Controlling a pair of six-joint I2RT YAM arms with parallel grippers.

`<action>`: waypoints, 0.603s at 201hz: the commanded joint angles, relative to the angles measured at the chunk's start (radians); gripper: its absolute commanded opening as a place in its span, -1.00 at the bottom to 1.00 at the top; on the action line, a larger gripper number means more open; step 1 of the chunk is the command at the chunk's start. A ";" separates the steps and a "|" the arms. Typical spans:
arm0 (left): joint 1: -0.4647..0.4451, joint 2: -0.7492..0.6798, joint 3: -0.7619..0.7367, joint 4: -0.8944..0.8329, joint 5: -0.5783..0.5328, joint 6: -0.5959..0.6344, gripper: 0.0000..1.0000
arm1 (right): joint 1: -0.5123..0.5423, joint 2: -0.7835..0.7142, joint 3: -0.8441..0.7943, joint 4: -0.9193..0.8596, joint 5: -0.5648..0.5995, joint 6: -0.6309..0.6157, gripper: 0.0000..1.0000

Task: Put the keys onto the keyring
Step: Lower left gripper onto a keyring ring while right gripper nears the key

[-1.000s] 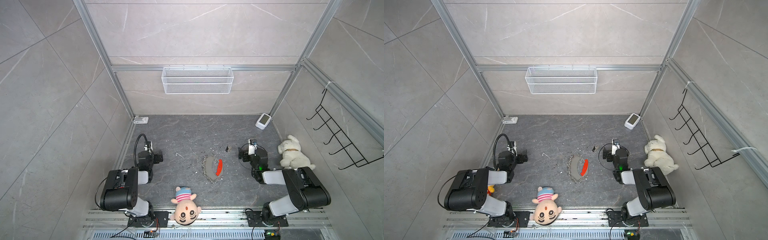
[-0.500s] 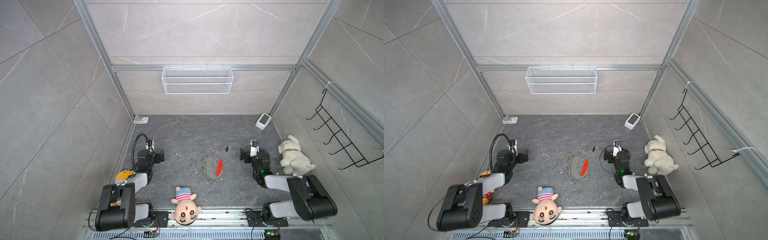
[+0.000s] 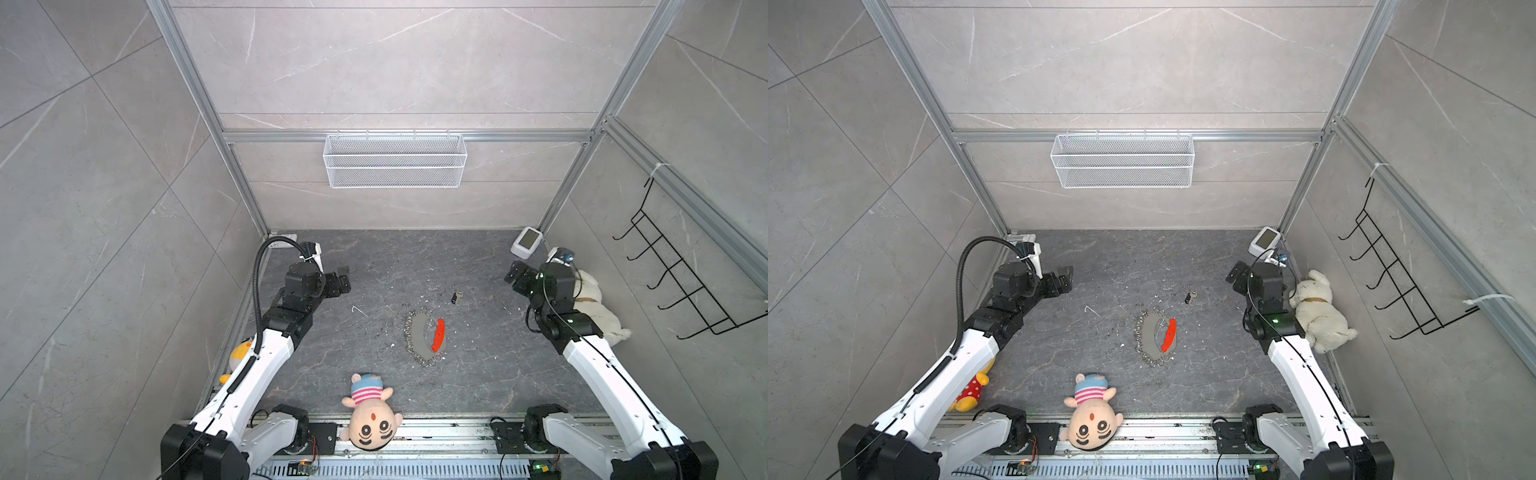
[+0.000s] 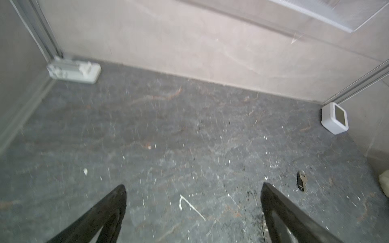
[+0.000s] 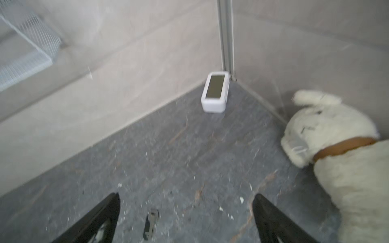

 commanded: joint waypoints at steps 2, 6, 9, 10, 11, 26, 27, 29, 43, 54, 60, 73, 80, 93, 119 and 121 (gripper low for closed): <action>-0.002 0.027 0.030 -0.006 0.119 -0.148 1.00 | 0.005 0.020 -0.088 -0.008 -0.147 0.027 0.98; -0.015 0.033 0.016 0.025 0.144 -0.151 1.00 | 0.006 0.023 -0.106 0.010 -0.159 0.032 0.98; -0.029 0.037 0.006 0.050 0.154 -0.153 1.00 | 0.006 0.026 -0.119 0.025 -0.170 0.039 0.98; -0.034 0.039 0.003 0.057 0.157 -0.153 1.00 | 0.006 0.027 -0.124 0.030 -0.174 0.041 0.98; -0.040 0.042 0.000 0.065 0.159 -0.153 1.00 | 0.006 0.029 -0.128 0.036 -0.178 0.043 0.98; -0.148 0.084 -0.030 0.142 0.121 -0.127 0.84 | 0.012 0.043 -0.188 0.102 -0.246 0.064 0.94; -0.157 0.088 -0.030 0.145 0.118 -0.124 0.83 | 0.012 0.043 -0.191 0.105 -0.253 0.065 0.93; -0.174 0.095 -0.031 0.150 0.105 -0.118 0.81 | 0.014 0.045 -0.198 0.114 -0.262 0.067 0.92; -0.280 0.179 -0.013 0.170 0.062 -0.069 0.68 | 0.028 0.043 -0.246 0.186 -0.318 0.093 0.71; -0.343 0.261 0.027 0.164 0.055 -0.025 0.50 | 0.044 0.044 -0.285 0.250 -0.351 0.087 0.57; -0.373 0.310 0.055 0.150 0.050 0.000 0.39 | 0.050 0.046 -0.303 0.263 -0.348 0.091 0.52; -0.426 0.409 0.123 0.119 0.041 0.051 0.16 | 0.060 0.052 -0.349 0.327 -0.365 0.089 0.32; -0.449 0.450 0.156 0.100 0.018 0.071 0.13 | 0.067 0.055 -0.376 0.355 -0.362 0.090 0.29; -0.498 0.519 0.208 0.072 -0.019 0.134 0.08 | 0.076 0.060 -0.448 0.448 -0.373 0.087 0.12; -0.540 0.611 0.280 0.054 -0.043 0.193 -0.20 | 0.086 0.079 -0.424 0.446 -0.392 0.099 0.00; -0.540 0.617 0.284 0.055 -0.041 0.193 -0.23 | 0.088 0.083 -0.423 0.451 -0.393 0.102 0.00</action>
